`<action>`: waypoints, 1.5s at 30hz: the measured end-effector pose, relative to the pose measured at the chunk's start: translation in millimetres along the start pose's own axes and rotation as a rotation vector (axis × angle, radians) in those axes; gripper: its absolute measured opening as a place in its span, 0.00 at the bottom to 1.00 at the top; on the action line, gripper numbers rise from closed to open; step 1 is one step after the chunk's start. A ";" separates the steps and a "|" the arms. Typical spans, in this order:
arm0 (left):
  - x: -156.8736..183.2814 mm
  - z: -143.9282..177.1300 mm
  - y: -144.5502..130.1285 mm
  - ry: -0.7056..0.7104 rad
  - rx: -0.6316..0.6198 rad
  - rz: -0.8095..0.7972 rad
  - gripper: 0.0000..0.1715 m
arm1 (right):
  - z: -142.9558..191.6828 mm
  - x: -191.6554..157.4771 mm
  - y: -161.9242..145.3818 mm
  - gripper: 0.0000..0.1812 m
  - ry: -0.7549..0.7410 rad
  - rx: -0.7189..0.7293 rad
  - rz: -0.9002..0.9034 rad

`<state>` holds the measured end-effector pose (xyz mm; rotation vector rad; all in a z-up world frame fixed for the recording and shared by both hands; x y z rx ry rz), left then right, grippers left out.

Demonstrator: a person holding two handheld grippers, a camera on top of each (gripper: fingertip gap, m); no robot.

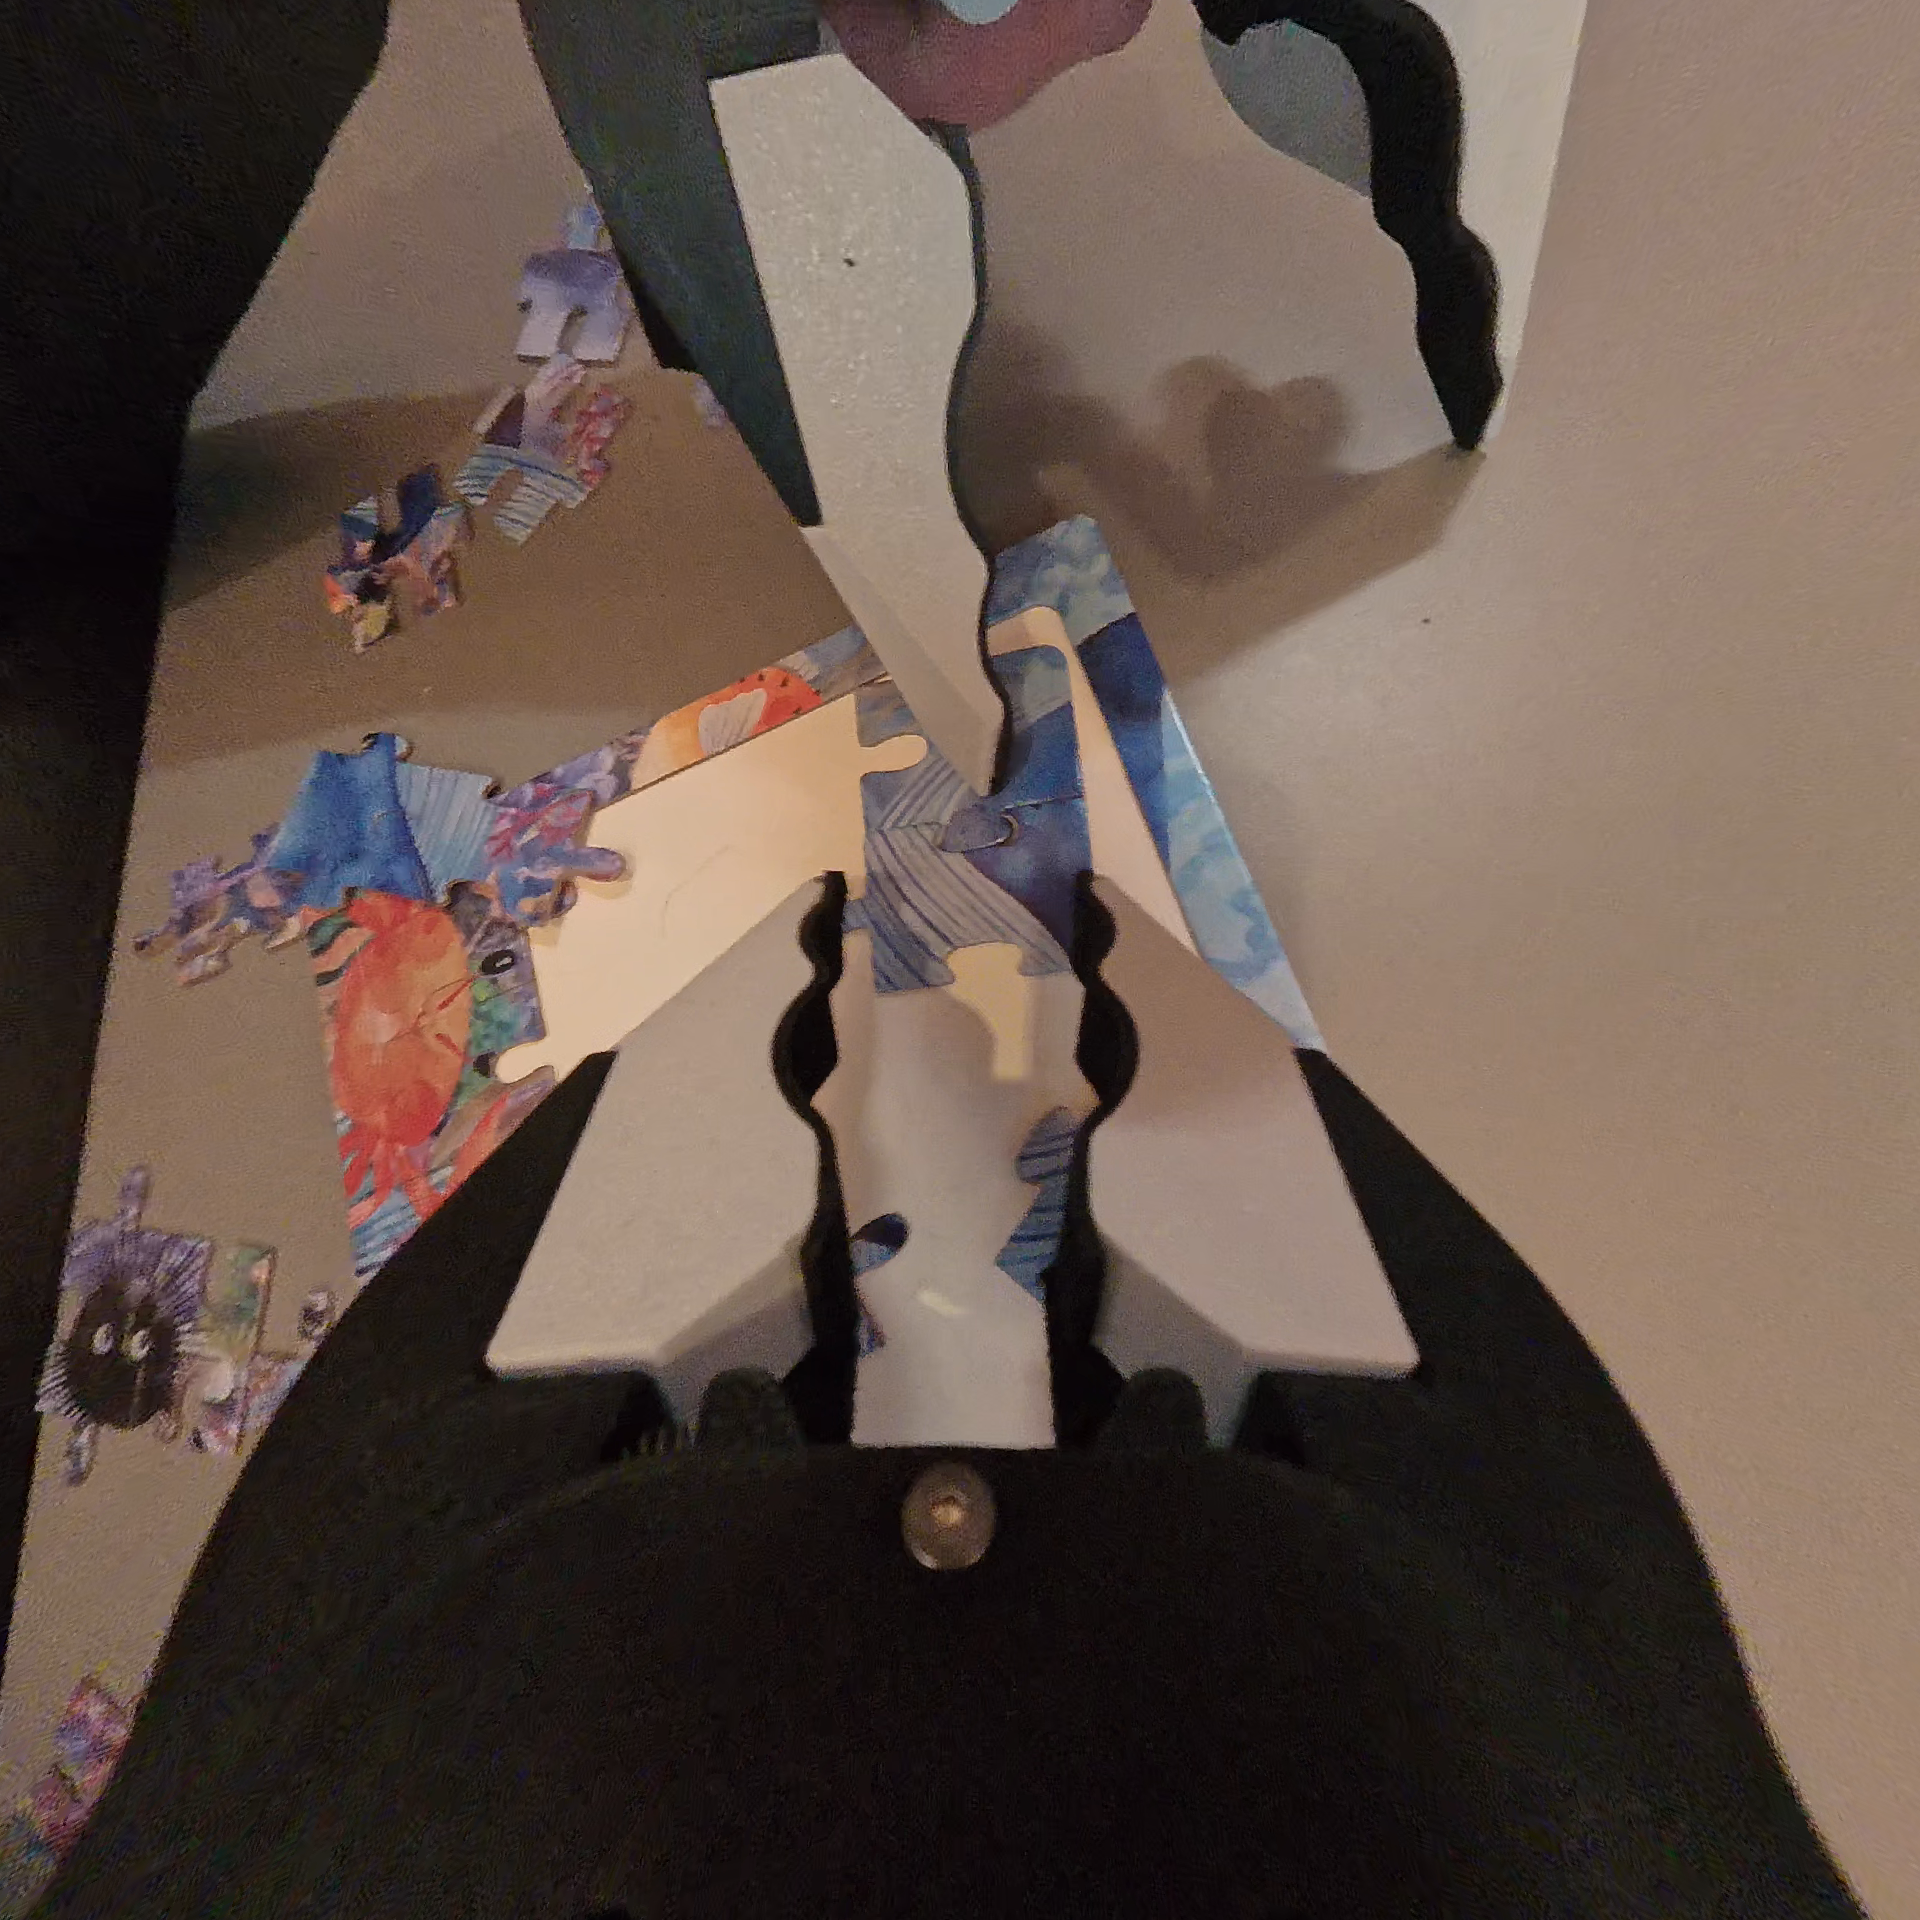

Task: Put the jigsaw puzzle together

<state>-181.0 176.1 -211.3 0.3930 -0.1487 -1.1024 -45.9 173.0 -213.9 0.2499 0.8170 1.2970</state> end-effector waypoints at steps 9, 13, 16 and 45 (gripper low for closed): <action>1.1 0.7 1.0 0.007 -0.004 -0.012 0.61 | 3.3 -10.2 0.5 0.37 -0.126 -0.082 0.074; 1.2 2.3 1.1 0.021 -0.008 -0.018 0.58 | -8.3 -18.6 0.3 0.36 -0.202 -0.125 0.158; 0.1 3.3 -0.7 0.026 -0.010 -0.011 0.57 | -12.0 -20.8 3.2 0.33 -0.232 -0.125 0.155; -1.3 3.3 1.6 0.037 -0.010 -0.013 0.58 | -13.6 -24.5 7.0 0.24 -0.301 -0.118 0.144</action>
Point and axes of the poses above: each gripper's, where its closed fingertips meet, z back along the fingers, y out of its top, x = y × z across the jaws, the point moved 9 cm from there along z, back along the fingers, and after that the axes turned 12 degrees about -z, right-handed, at the moved point
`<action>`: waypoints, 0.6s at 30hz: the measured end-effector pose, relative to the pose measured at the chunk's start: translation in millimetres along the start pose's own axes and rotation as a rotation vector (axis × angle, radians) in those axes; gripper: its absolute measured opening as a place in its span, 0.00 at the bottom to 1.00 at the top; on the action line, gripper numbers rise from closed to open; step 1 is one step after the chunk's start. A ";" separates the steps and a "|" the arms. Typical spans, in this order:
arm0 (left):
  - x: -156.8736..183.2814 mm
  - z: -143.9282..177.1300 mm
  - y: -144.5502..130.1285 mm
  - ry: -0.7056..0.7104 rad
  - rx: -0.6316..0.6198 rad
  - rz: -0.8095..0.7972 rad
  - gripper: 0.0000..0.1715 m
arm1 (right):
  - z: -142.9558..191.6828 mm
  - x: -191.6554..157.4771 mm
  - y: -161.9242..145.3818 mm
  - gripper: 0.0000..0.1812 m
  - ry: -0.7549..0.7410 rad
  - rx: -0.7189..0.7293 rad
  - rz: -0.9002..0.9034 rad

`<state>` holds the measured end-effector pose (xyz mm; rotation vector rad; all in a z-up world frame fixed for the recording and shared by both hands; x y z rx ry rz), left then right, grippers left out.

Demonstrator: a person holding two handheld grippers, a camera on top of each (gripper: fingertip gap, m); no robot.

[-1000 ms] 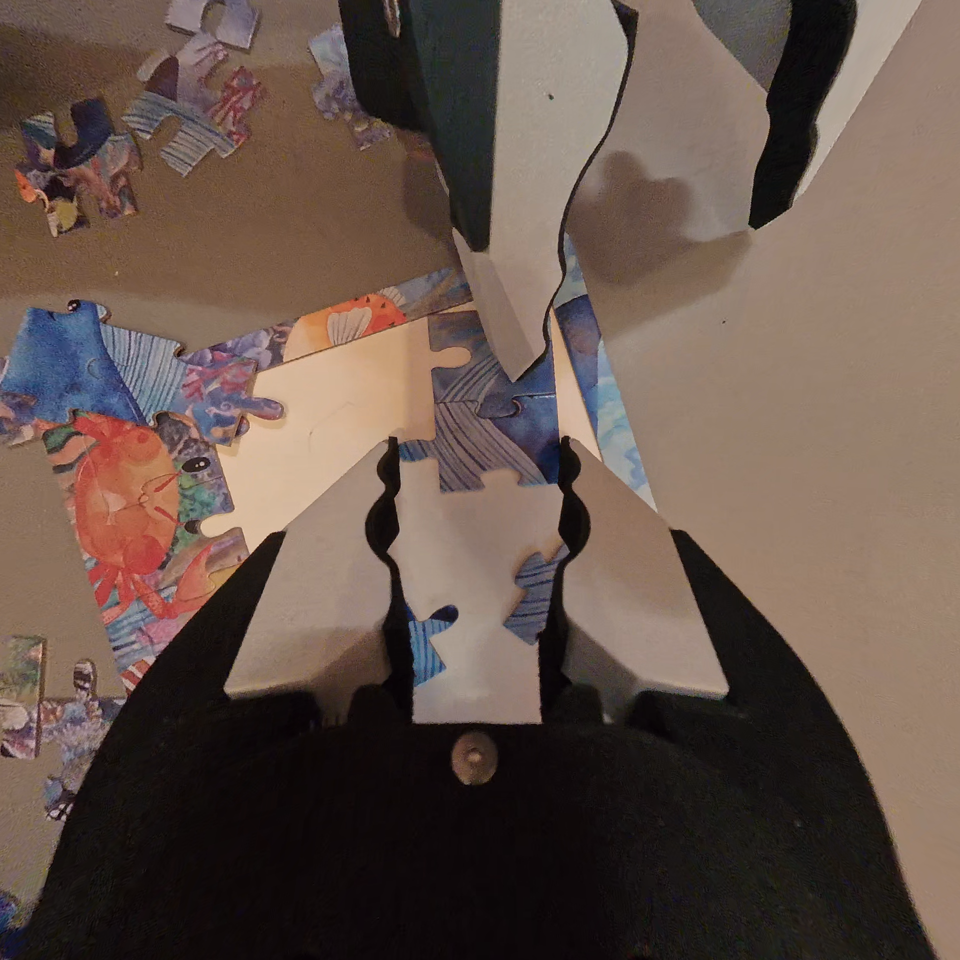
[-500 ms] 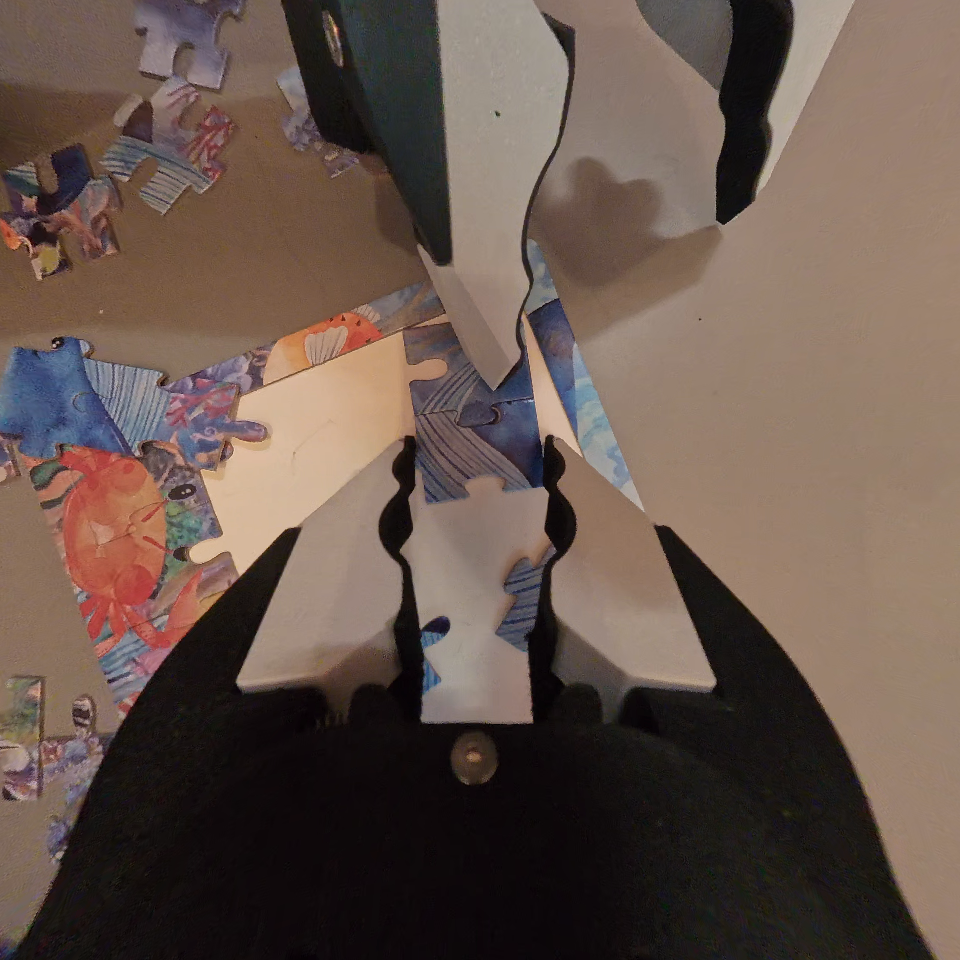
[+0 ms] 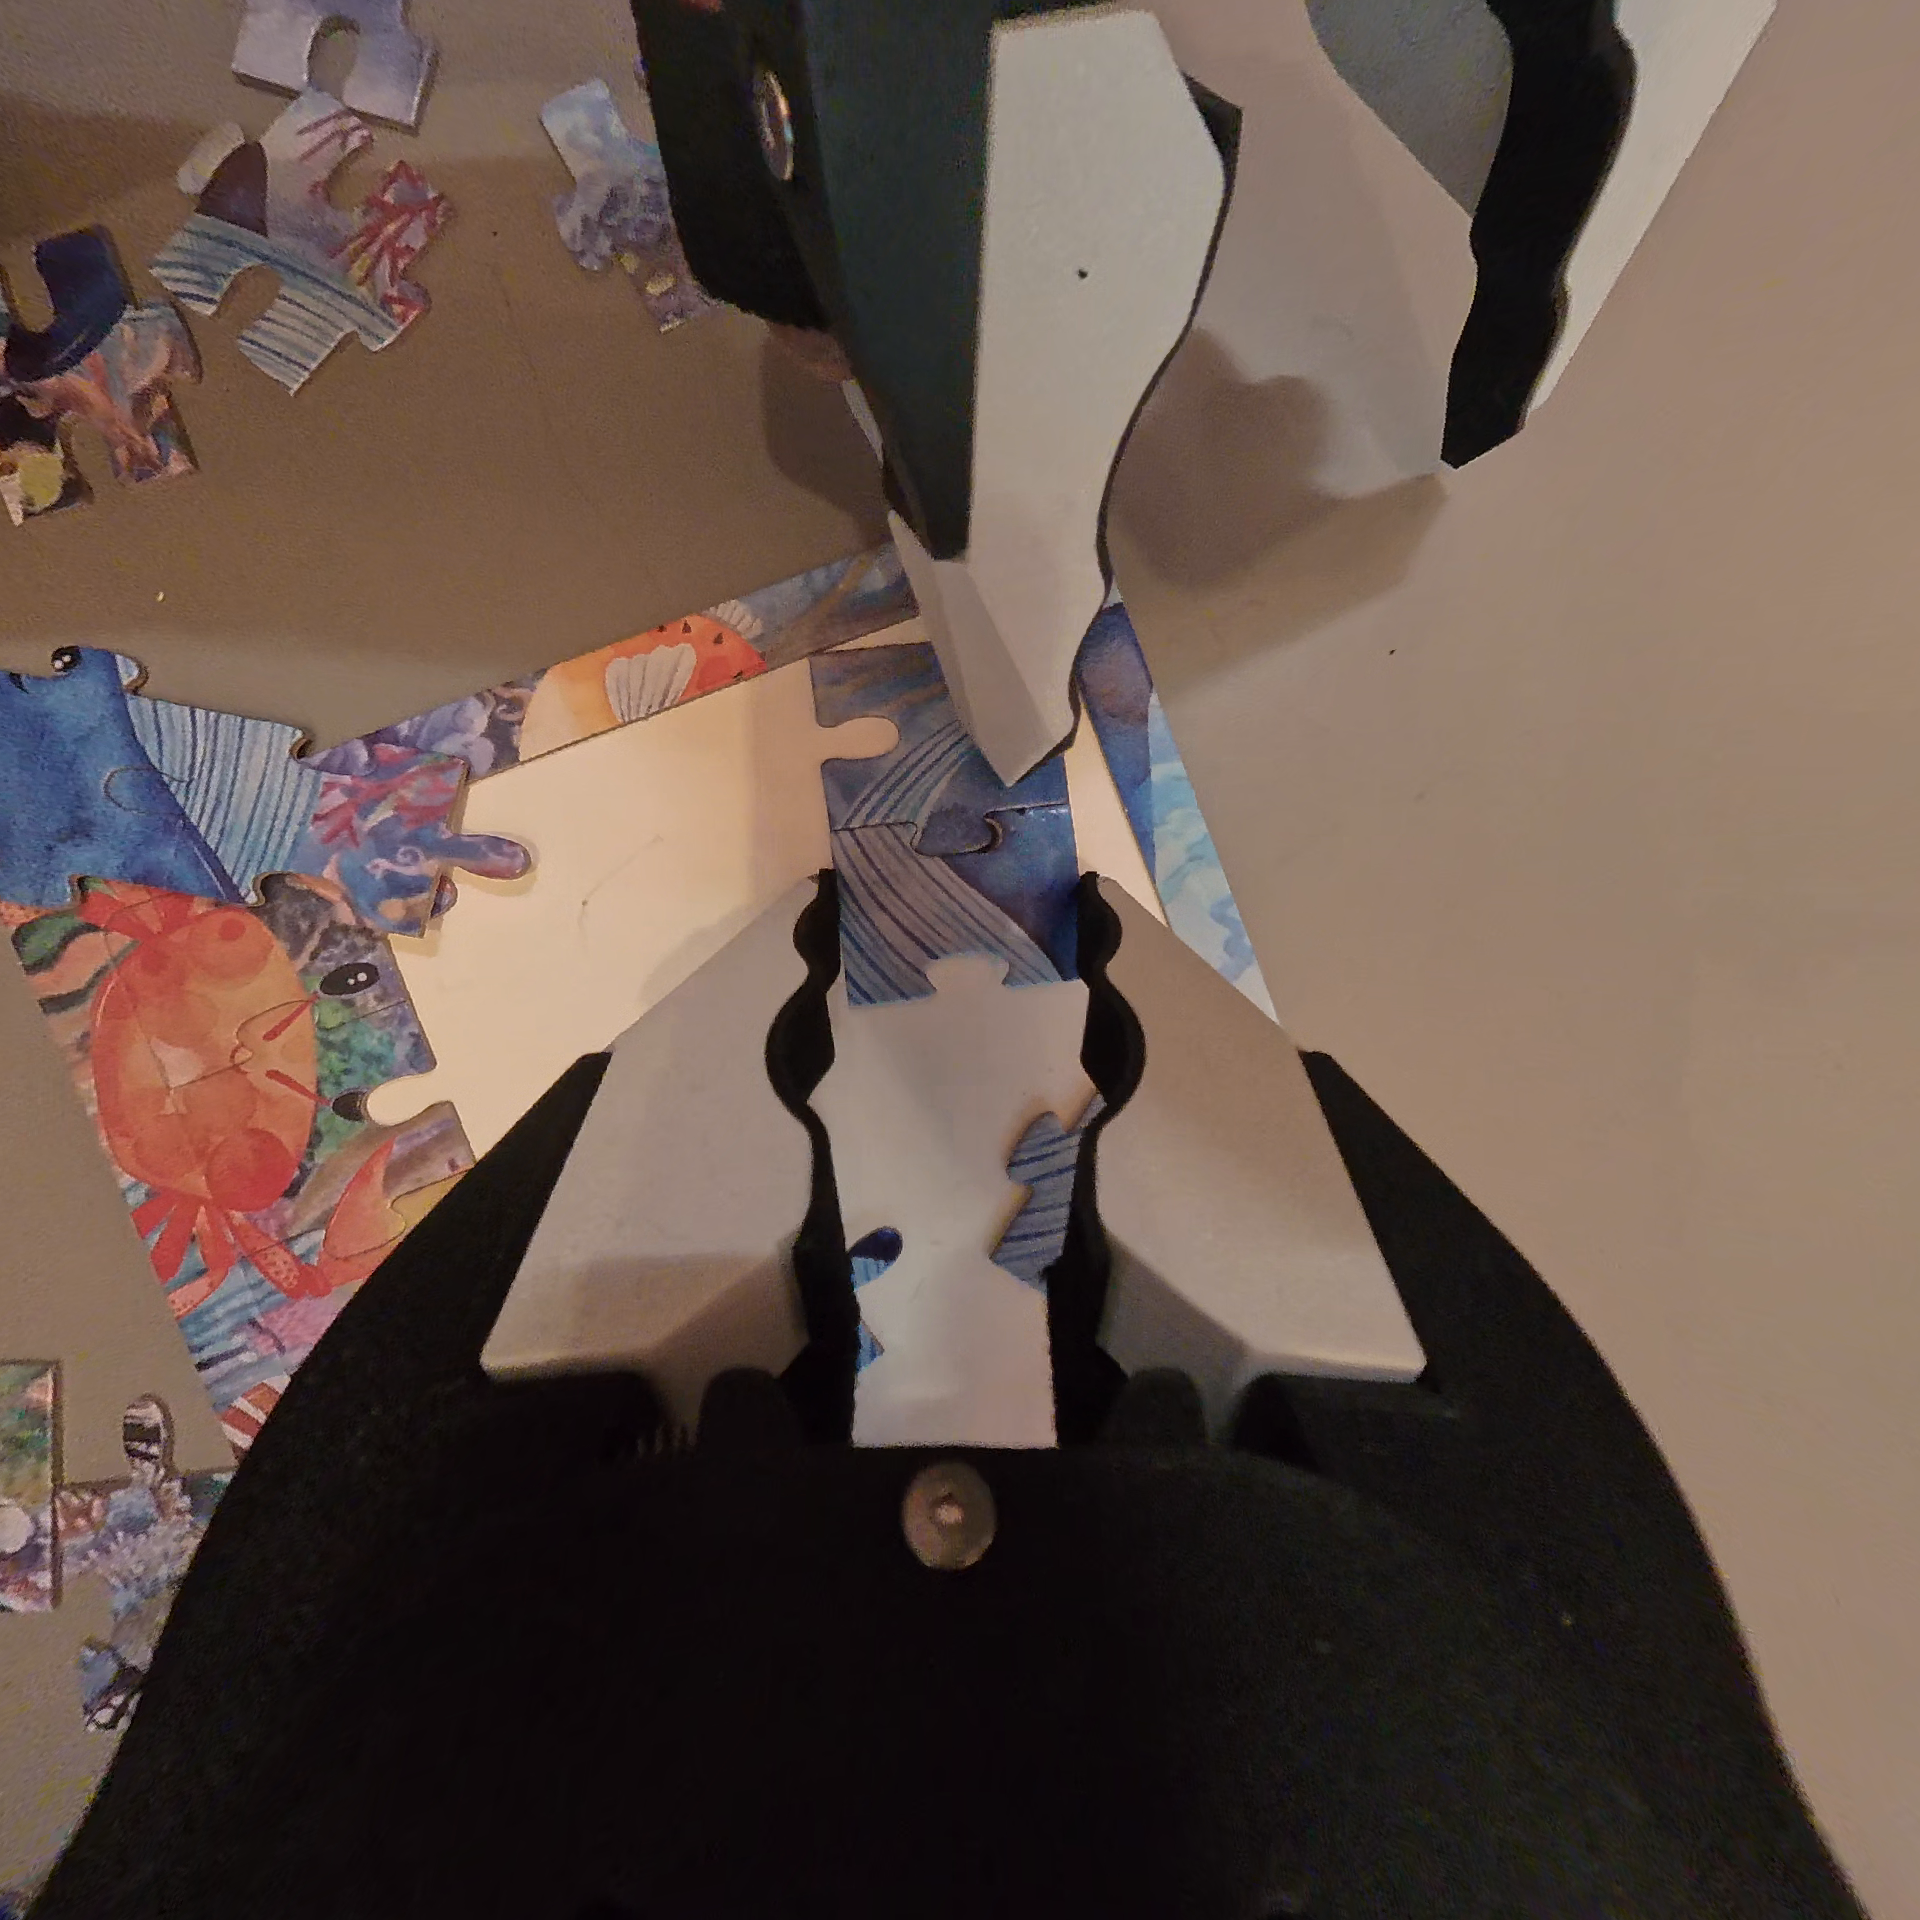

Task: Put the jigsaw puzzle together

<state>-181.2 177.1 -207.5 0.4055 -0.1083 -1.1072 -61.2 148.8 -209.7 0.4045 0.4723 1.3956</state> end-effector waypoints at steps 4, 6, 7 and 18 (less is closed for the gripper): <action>-0.4 0.4 0.2 0.007 -0.002 -0.003 0.57 | 5.8 -4.8 4.6 0.24 -0.022 0.007 0.030; -0.9 0.7 0.0 0.012 -0.003 -0.004 0.57 | 10.3 -5.1 6.0 0.24 -0.055 0.000 0.045; -1.4 1.1 -0.1 0.018 -0.003 -0.005 0.57 | 12.5 -4.0 5.6 0.24 -0.077 -0.008 0.053; -3.1 2.3 -0.8 0.034 -0.006 -0.005 0.54 | 47.2 27.8 -21.5 0.28 -0.052 -0.031 -0.053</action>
Point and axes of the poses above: each gripper's, where its closed fingertips meet, z back along the fingers, y out of its top, x = y × z across the jaws, the point moved 9 cm from there along z, back along the fingers, and after that the axes turned 12 degrees about -z, right-handed, at the moved point
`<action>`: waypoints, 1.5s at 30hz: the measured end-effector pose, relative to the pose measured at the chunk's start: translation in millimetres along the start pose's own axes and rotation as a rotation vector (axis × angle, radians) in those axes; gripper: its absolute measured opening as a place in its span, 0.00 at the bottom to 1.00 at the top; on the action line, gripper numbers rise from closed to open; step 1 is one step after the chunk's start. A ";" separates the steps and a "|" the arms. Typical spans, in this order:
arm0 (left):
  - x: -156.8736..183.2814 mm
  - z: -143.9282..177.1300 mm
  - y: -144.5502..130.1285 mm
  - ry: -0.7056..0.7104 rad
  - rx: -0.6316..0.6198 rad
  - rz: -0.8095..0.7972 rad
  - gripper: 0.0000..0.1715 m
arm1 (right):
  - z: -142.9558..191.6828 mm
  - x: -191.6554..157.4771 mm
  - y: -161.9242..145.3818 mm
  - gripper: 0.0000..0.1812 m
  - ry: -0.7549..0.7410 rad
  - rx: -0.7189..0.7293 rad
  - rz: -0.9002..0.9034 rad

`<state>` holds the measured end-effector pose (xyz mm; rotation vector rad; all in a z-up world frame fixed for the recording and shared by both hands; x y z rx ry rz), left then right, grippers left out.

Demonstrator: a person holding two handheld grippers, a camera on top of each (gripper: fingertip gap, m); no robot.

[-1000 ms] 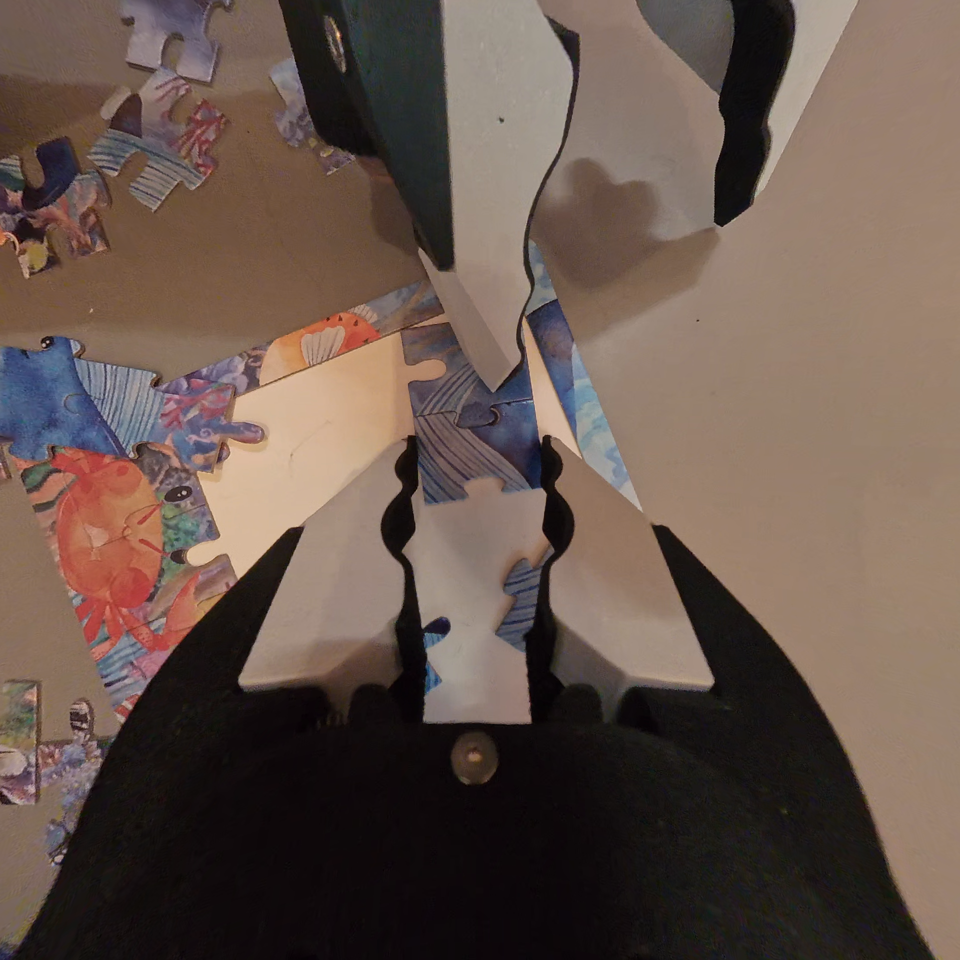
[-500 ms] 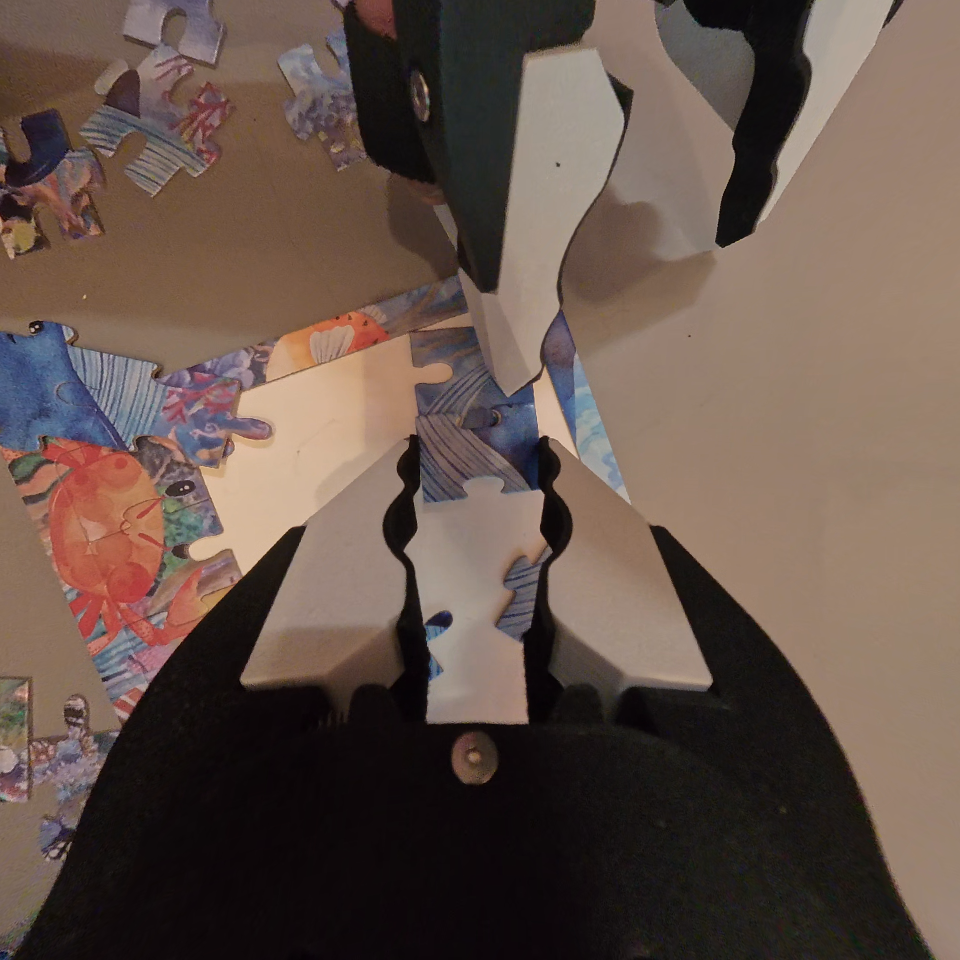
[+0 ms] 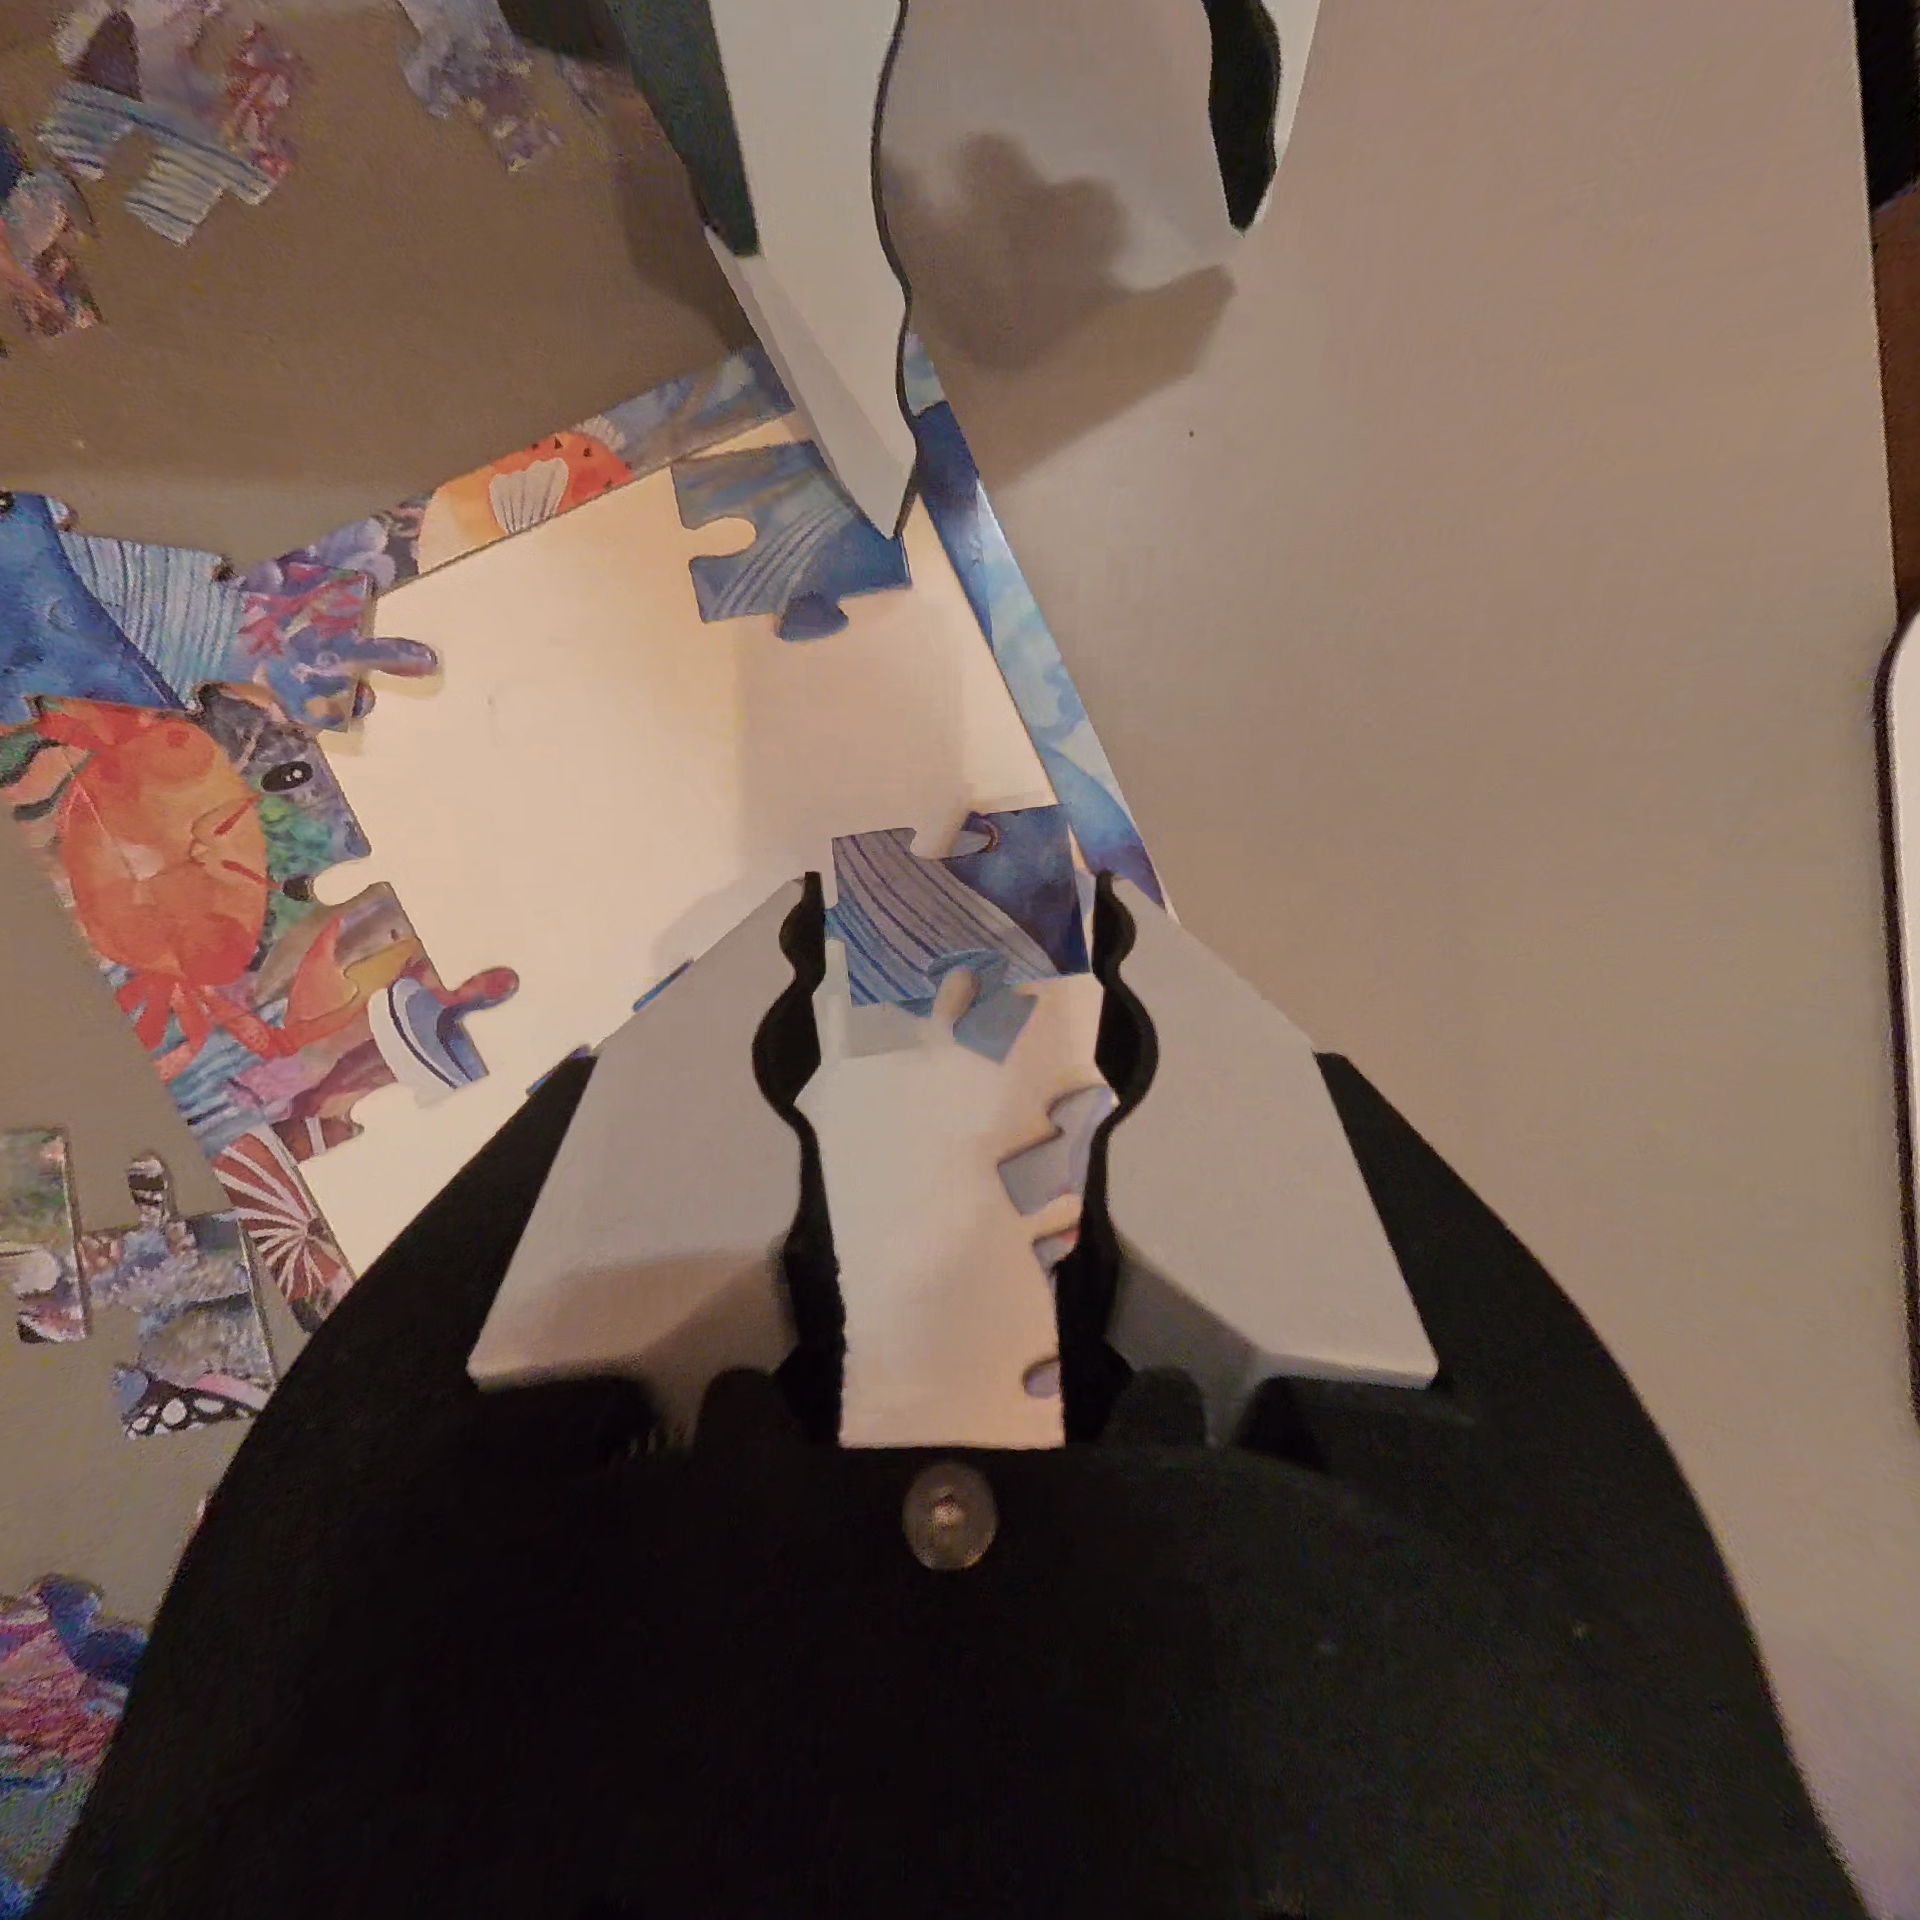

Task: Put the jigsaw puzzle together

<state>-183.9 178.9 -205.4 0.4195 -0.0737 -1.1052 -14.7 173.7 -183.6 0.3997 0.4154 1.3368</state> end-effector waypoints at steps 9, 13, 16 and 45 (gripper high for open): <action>0.0 0.0 0.0 0.000 -0.001 0.001 0.53 | 4.3 -36.7 16.0 0.28 0.179 0.055 0.097; -0.1 0.1 -0.3 -0.001 0.001 0.001 0.53 | -2.0 -77.8 28.2 0.28 0.352 0.064 0.199; -0.4 0.2 -1.2 -0.002 0.002 0.004 0.54 | -9.8 -103.1 31.9 0.29 0.414 0.024 0.267; -0.6 0.2 -1.5 -0.005 0.005 0.004 0.53 | -46.3 -130.4 19.1 0.26 0.434 -0.097 0.418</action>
Point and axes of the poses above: each gripper's, where its closed fingertips meet, z back along the fingers, y out of its top, x = y × z across the jaws, the point moved 9 cm from there along z, back along the fingers, and after that the axes turned 12 degrees about -z, right-handed, at the moved point
